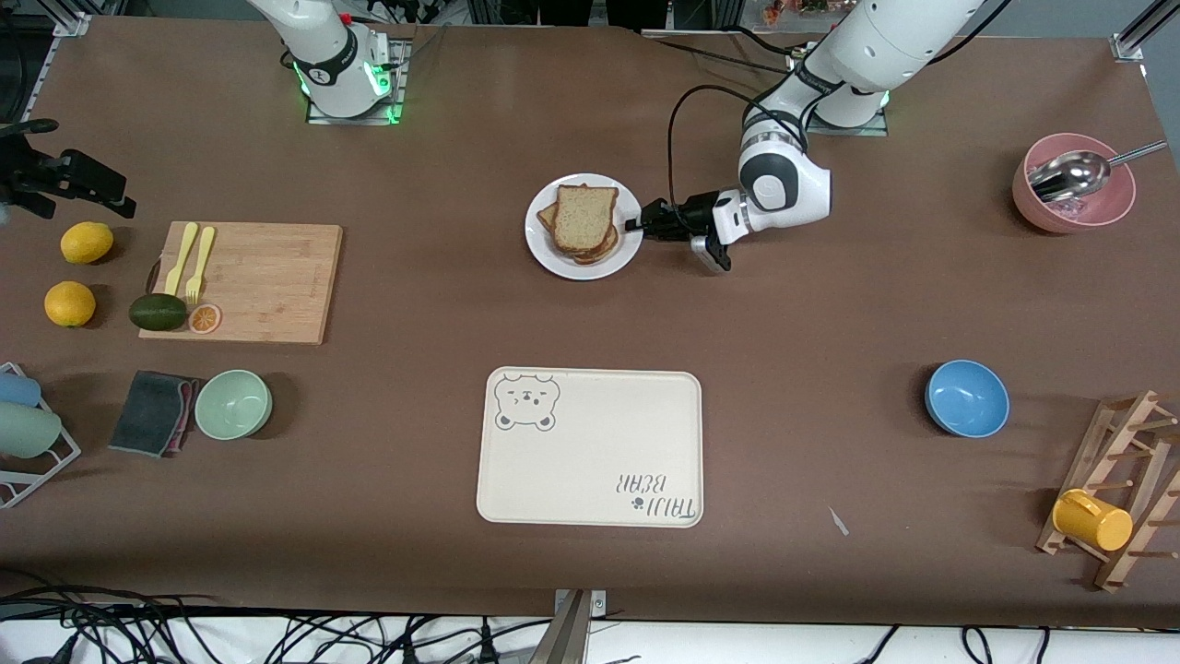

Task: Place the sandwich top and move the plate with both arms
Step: 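Slide the plate with the left gripper onto the bear-printed white tray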

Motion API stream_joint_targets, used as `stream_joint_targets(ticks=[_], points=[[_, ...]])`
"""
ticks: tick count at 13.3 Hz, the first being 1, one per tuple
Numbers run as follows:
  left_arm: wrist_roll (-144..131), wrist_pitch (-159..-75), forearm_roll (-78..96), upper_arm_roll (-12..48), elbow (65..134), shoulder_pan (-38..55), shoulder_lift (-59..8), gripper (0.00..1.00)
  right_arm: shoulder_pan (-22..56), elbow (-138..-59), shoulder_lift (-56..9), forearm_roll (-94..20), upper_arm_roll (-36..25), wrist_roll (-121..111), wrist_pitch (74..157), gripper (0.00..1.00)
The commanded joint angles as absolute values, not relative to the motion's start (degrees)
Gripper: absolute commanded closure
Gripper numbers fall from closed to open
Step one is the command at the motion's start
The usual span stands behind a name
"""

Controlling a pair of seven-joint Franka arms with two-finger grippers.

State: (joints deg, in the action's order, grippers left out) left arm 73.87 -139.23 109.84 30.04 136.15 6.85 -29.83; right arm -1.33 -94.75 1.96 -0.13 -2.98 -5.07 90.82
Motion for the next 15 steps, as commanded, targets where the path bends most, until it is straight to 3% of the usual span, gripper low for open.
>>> stream_joint_targets(ticks=[1,6,15], points=[[76.8,-140.0,113.3,30.0,134.8,8.4,-30.7,0.76,-0.8,-93.9,1.6,-0.6,-3.5,-4.6,90.3,0.0],[77.0,-140.0,113.2,30.0,134.8,8.3,-30.8,0.94,-0.9,-93.9,1.6,-0.6,-3.5,-4.6,90.3,0.0],[78.3,-138.3,112.3,30.1,134.8,5.5,-29.9,1.0,-0.9,-93.9,1.6,-0.6,-3.6,-4.6,90.3,0.0]])
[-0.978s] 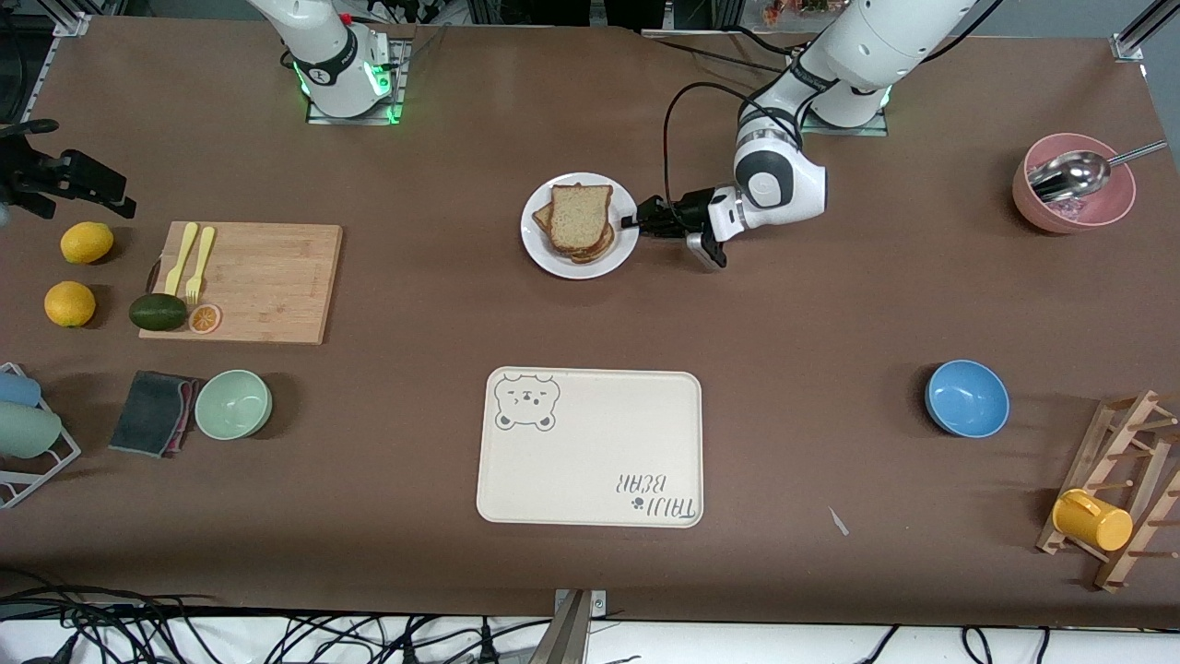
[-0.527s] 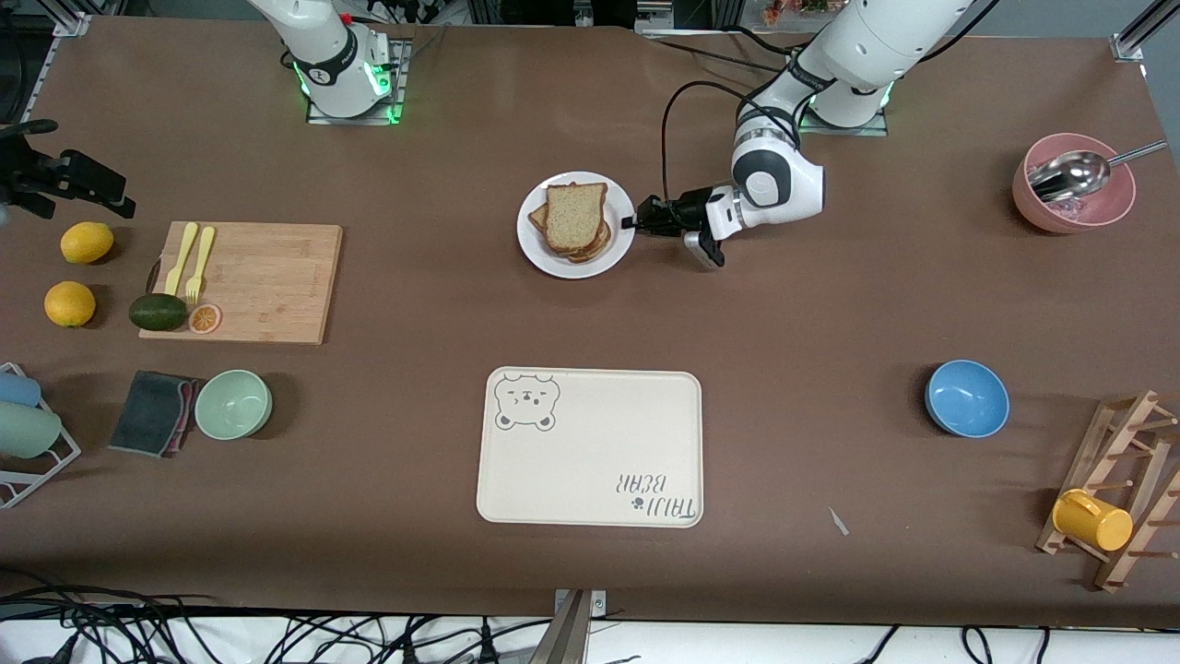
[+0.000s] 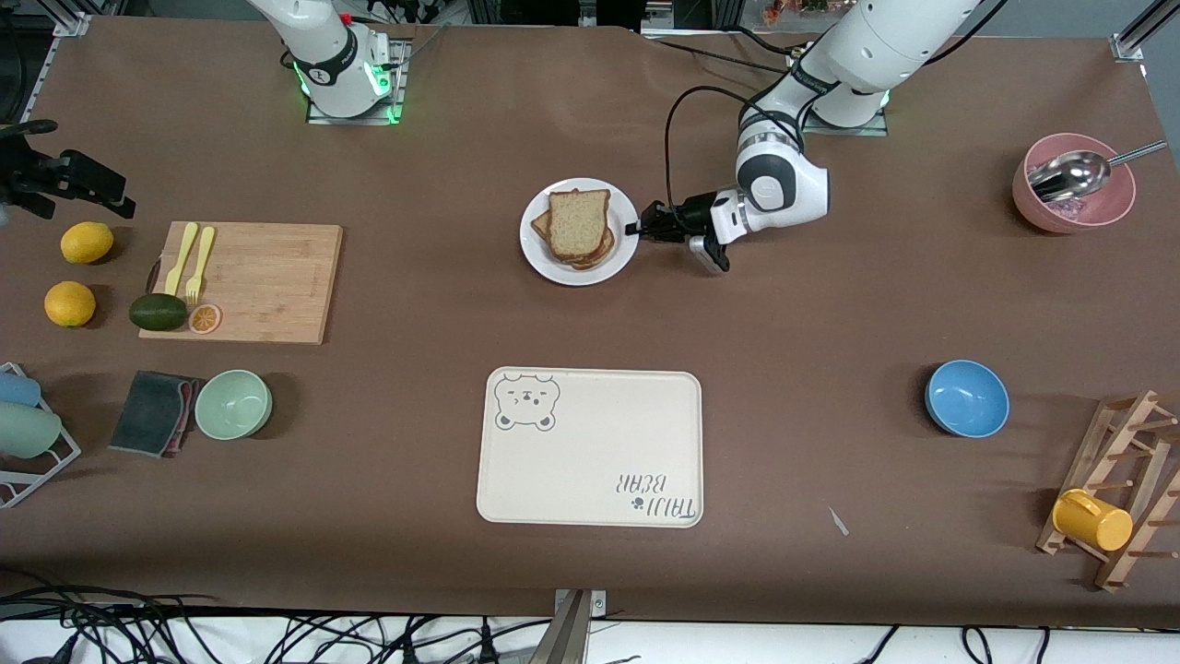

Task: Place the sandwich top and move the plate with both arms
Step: 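Slide the plate with the left gripper onto the bear-printed white tray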

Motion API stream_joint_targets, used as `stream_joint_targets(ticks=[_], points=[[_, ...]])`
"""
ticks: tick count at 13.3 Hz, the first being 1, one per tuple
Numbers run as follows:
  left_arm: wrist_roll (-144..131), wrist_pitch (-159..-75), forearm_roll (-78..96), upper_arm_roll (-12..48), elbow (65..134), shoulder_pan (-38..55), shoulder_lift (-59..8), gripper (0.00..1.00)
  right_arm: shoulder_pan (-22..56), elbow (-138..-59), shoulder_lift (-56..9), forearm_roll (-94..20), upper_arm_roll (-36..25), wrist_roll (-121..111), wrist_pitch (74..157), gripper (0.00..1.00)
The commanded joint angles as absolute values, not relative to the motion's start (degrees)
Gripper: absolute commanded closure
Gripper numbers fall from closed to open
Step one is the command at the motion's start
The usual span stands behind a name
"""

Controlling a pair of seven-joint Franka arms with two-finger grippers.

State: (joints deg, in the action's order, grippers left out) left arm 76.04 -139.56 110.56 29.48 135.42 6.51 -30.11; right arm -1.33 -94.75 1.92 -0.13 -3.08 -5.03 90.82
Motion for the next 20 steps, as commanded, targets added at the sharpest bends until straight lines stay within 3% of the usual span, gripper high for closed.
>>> stream_joint_targets(ticks=[1,10,20], points=[[78.2,-138.2,112.3,30.1,134.8,5.1,-29.7,1.0,-0.9,-93.9,1.6,-0.6,-3.6,-4.6,90.3,0.0],[77.4,-136.4,111.9,30.1,132.2,2.1,-28.6,1.0,-1.0,-93.9,1.5,-1.4,-4.4,-4.6,90.3,0.0],[59.8,-137.2,101.0,25.8,118.4,2.0,-33.2,1.0,-1.0,-93.9,1.5,-1.4,-4.4,-4.6,90.2,0.0]])
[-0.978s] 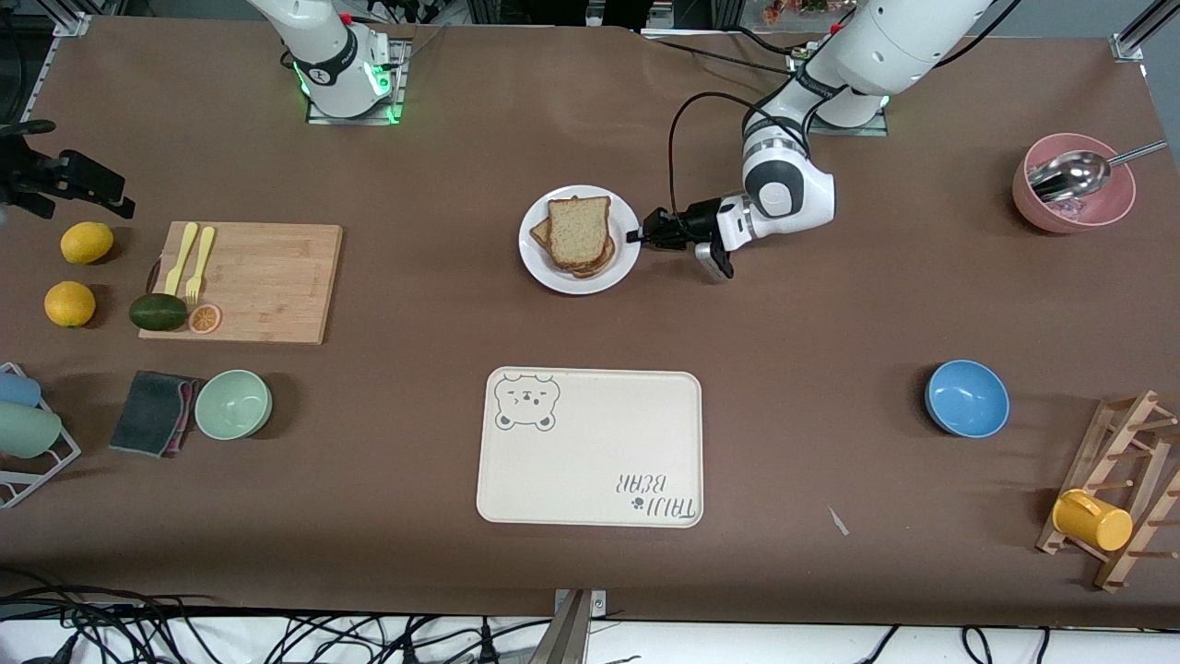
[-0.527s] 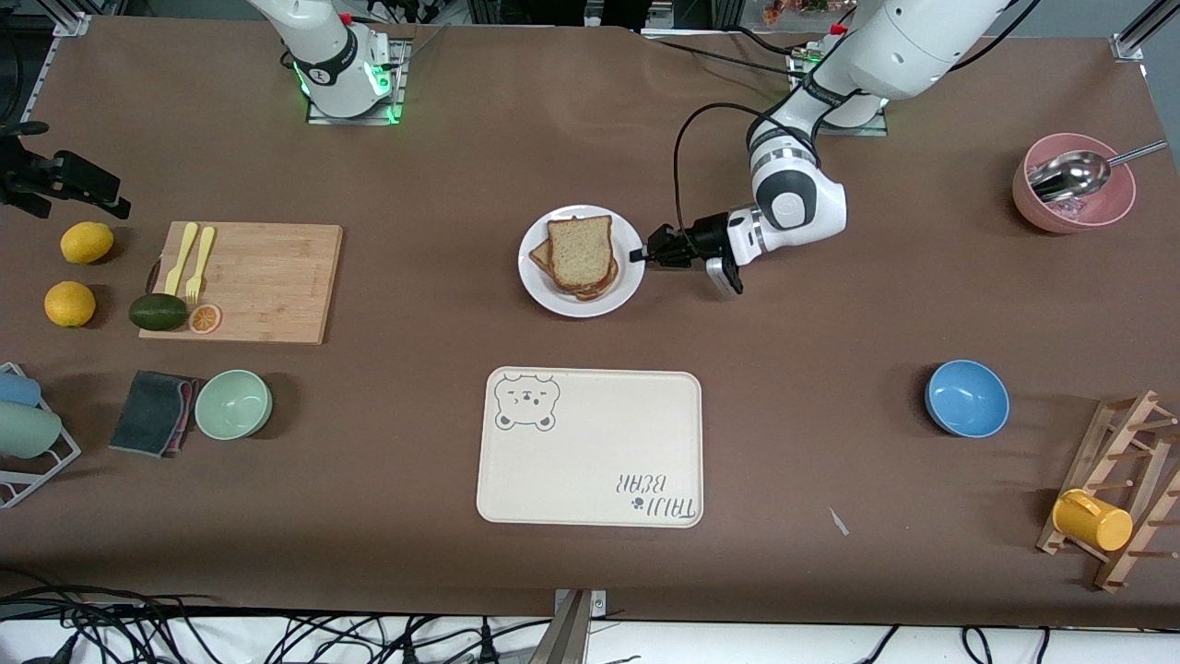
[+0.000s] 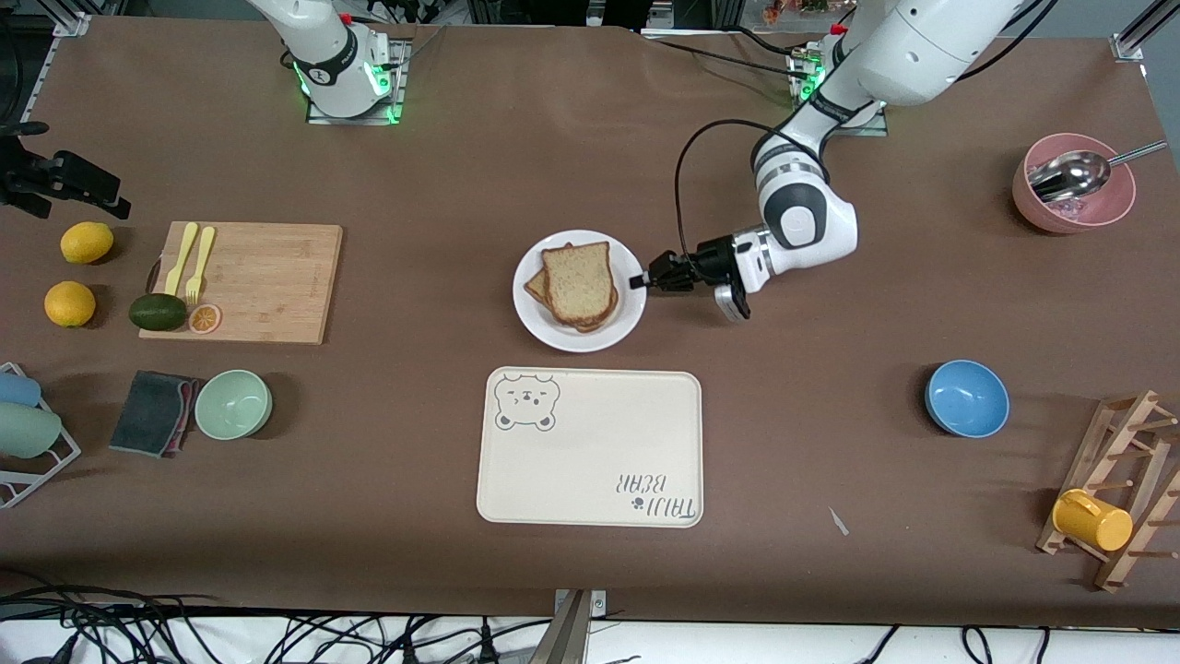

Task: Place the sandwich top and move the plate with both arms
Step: 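Slide the plate with the left gripper onto the bear-printed white tray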

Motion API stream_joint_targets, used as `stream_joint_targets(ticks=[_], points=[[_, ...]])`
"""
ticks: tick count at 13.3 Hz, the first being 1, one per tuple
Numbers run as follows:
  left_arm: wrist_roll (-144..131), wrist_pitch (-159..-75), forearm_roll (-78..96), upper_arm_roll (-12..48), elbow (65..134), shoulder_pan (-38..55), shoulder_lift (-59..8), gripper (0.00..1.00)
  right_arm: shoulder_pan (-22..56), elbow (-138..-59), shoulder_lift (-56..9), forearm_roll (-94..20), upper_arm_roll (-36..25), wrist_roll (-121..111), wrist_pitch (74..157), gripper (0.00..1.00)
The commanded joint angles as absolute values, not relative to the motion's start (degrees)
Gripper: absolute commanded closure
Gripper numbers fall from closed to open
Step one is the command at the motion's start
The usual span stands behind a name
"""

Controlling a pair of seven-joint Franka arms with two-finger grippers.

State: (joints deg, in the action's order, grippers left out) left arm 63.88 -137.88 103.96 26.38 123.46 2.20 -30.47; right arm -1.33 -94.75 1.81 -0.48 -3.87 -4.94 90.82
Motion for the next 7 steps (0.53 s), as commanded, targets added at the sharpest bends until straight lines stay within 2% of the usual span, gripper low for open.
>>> stream_joint_targets(ticks=[1,7], points=[[59.2,-137.2,100.5,25.0,116.5,2.1,-34.0,1.0,-1.0,-93.9,1.5,-1.4,-4.3,-4.6,90.3,0.0],[51.9,-137.2,94.4,21.2,104.6,3.3,-40.7,1.0,-0.9,-94.0,1.5,-1.4,-4.4,-4.6,90.2,0.0]])
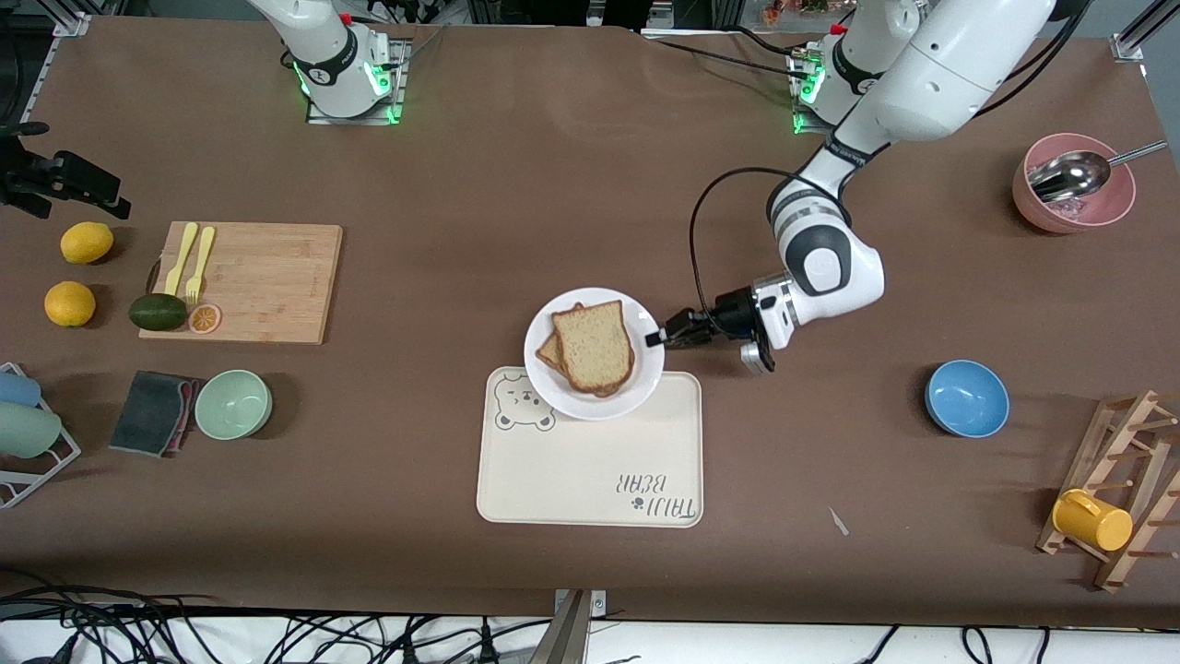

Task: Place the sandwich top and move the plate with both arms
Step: 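Slide the plate with the left gripper onto the bear-printed white tray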

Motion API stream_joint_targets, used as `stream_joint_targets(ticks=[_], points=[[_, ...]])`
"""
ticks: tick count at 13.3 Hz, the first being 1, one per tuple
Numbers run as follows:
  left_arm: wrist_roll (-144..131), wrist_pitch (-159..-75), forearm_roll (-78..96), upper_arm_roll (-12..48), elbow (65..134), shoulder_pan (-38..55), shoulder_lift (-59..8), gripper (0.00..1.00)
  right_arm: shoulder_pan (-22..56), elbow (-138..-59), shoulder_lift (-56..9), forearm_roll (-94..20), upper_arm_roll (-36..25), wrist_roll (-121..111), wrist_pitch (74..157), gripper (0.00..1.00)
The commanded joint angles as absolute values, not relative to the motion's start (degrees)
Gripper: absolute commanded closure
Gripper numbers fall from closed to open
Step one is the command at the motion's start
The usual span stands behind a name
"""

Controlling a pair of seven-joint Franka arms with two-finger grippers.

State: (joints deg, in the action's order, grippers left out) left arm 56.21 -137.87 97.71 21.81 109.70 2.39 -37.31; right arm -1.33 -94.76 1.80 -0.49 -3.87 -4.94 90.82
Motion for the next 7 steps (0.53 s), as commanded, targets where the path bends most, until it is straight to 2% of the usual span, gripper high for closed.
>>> stream_joint_targets(ticks=[1,5,7], points=[[48.9,-137.1,91.9,20.1,102.8,3.3,-41.6,1.0,-1.0,-94.0,1.5,-1.4,-4.4,-4.6,90.2,0.0],[41.8,-136.5,81.6,18.8,94.9,2.5,-46.6,1.0,-0.9,-94.0,1.5,-1.4,-4.4,-4.6,90.2,0.0],[41.5,-136.5,80.9,18.8,87.7,2.7,-51.9,1.0,-1.0,-94.0,1.5,-1.4,-4.4,-4.6,90.2,0.0]])
